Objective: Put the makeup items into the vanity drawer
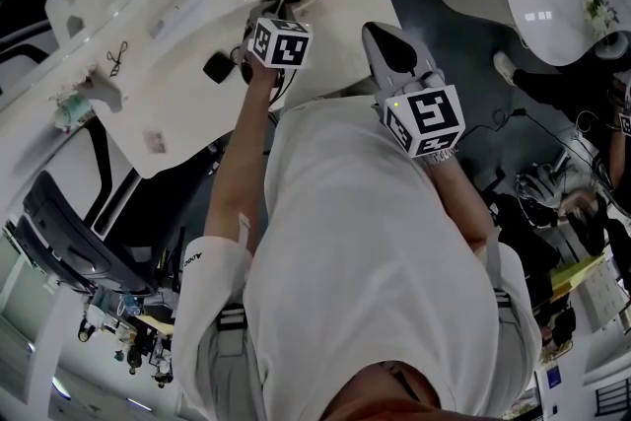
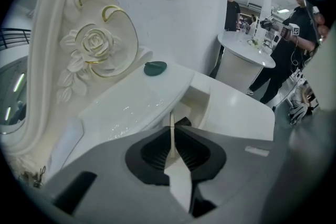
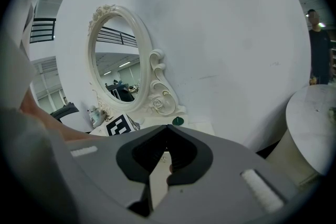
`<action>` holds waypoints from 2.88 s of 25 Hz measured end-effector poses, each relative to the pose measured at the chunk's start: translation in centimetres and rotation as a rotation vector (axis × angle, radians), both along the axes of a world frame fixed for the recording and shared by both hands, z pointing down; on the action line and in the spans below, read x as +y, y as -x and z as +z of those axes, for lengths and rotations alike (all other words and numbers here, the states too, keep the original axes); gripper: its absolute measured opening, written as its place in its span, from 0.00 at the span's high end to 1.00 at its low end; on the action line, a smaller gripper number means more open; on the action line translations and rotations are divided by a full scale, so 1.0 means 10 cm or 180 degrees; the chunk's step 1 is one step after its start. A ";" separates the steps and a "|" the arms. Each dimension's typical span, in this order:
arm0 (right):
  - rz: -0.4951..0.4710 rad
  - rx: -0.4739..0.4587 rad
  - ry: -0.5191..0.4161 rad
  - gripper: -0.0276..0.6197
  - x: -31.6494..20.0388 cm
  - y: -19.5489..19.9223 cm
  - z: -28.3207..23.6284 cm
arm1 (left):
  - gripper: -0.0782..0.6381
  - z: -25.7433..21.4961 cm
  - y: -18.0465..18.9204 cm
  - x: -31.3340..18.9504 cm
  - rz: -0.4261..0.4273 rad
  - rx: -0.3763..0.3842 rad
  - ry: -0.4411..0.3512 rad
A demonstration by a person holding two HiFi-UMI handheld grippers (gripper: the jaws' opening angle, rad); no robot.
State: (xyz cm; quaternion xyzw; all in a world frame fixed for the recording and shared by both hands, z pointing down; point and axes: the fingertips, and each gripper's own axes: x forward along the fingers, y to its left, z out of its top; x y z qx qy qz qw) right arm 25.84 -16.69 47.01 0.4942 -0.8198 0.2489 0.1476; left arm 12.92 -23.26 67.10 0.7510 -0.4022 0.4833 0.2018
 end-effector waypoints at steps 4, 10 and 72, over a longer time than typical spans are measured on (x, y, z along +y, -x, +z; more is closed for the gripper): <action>0.0005 0.0009 0.0007 0.95 0.04 0.01 -0.01 | 0.83 -0.03 -0.03 -0.02 0.0072 -0.0007 -0.0104; 0.0030 0.0023 0.0002 0.95 0.11 0.05 -0.01 | 0.79 -0.05 -0.05 0.00 0.0152 0.0022 -0.0190; -0.0782 -0.0057 -0.0492 0.95 1.08 3.17 -0.44 | 0.88 -2.15 2.69 1.81 -0.0636 0.1727 -0.1771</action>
